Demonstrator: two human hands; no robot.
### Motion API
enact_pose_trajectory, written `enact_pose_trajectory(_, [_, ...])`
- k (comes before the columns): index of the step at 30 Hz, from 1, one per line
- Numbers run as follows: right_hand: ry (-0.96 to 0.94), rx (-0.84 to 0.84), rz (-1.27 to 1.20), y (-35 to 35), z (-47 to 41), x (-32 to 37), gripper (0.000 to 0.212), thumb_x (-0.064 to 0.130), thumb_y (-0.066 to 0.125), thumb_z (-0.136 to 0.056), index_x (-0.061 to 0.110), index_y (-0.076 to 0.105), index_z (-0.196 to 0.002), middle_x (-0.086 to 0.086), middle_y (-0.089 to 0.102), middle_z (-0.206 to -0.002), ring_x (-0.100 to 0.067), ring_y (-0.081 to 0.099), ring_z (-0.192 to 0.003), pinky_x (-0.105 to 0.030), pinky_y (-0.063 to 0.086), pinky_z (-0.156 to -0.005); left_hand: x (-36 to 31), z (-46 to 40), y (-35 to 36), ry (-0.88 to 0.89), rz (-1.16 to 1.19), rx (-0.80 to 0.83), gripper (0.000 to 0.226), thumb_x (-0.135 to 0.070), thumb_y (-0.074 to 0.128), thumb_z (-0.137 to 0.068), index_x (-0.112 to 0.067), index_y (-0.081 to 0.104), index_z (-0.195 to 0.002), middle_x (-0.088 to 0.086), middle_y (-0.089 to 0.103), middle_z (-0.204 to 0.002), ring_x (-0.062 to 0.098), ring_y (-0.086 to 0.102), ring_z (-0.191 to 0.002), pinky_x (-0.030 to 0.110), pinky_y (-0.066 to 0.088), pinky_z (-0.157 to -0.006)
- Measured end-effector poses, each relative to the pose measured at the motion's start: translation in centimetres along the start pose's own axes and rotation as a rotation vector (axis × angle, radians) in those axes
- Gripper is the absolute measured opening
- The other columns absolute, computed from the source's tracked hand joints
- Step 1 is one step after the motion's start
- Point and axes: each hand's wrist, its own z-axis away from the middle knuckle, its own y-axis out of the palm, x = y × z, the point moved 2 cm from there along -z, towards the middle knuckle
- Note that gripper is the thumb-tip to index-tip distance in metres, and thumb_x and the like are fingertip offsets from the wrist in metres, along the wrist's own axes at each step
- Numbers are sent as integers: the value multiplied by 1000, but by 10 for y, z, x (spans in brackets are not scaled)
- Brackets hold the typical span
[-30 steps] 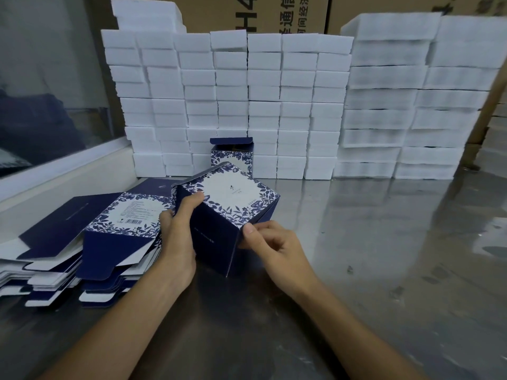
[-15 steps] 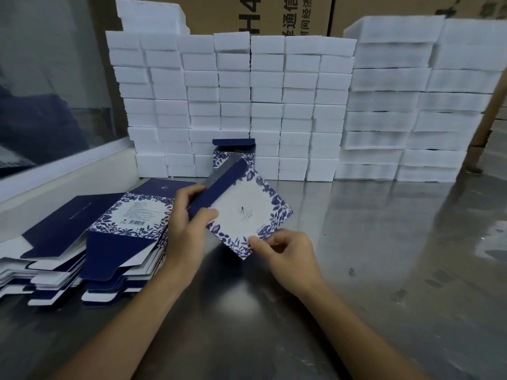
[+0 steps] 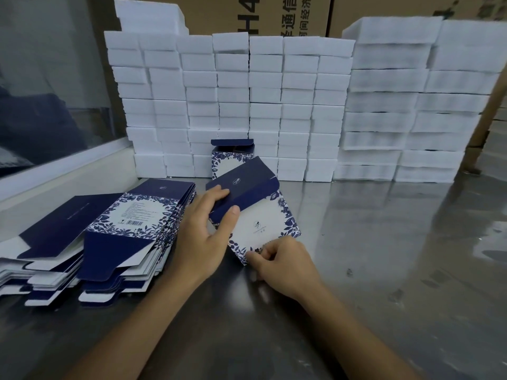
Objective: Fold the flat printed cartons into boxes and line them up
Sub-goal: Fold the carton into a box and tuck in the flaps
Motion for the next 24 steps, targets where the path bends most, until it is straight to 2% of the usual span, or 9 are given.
enact_pose_trajectory(2, [44,5,22,-1,0,0,40,39,67,-83,19,62,-50,7,61,-47,-9,57,-53,-27,46,-57,-1,0,1,28,-14,6,33,-45,55,-88,-32,58,-118,-24,53,-124,-10,45,-122,15,33,-103])
enact_pose_trajectory(4, [105,-70,-4,-5,-2,-1,41,32,65,-77,13,48,-45,6,43,-37,-14,45,-47,-26,36,-51,-2,0,2,42,-21,10,39,-51,51,-87,-30,59,-119,-25,53,-122,-7,47,-122,17,36,-105])
enact_pose_trajectory(7, [205,-334,-171,-18,-3,-7,31,23,57,-71,14,37,-51,5,33,-44,-21,36,-52,-29,32,-50,0,3,3,12,5,35,41,-48,50,-89,-26,61,-122,-16,55,-127,4,49,-125,38,42,-107])
enact_pose_trajectory(10, [146,-662,-254,-30,0,-8,12,32,56,-73,24,49,-78,7,53,-83,-22,50,-80,-32,38,-68,2,7,7,-38,43,85,41,-41,50,-91,-29,57,-130,-9,50,-140,5,43,-133,46,43,-106])
enact_pose_trajectory(11, [107,-716,-248,-34,-1,-10,27,39,54,-74,25,53,-98,5,52,-105,-21,50,-99,-35,37,-82,1,8,9,-45,63,85,40,-40,49,-91,-32,56,-130,-9,50,-141,4,43,-133,46,42,-107])
enact_pose_trajectory(13, [0,-681,-254,-40,-5,-15,60,52,48,-81,29,46,-137,5,41,-142,-16,38,-133,-44,28,-105,-2,9,11,-69,128,76,38,-38,49,-91,-34,55,-128,-12,50,-139,3,43,-134,43,39,-111])
enact_pose_trajectory(15, [-71,-563,-304,-41,-9,-19,66,58,40,-87,36,38,-149,14,40,-152,-7,35,-141,-42,19,-119,-5,9,14,-82,152,96,38,-38,48,-91,-33,56,-127,-18,48,-138,2,42,-134,42,36,-113])
enact_pose_trajectory(20, [-104,-523,-382,-33,-11,-21,45,61,37,-91,37,60,-121,16,64,-119,-8,57,-114,-48,40,-108,-5,10,15,-76,145,90,36,-38,50,-91,-35,54,-127,-24,43,-138,1,41,-134,32,38,-112])
enact_pose_trajectory(24, [-124,-562,-457,-33,-10,-16,53,74,27,-87,31,56,-80,11,63,-83,-2,56,-81,-37,45,-77,-3,6,10,-19,106,36,31,-29,51,-99,-26,57,-128,-10,47,-142,0,43,-132,21,40,-106])
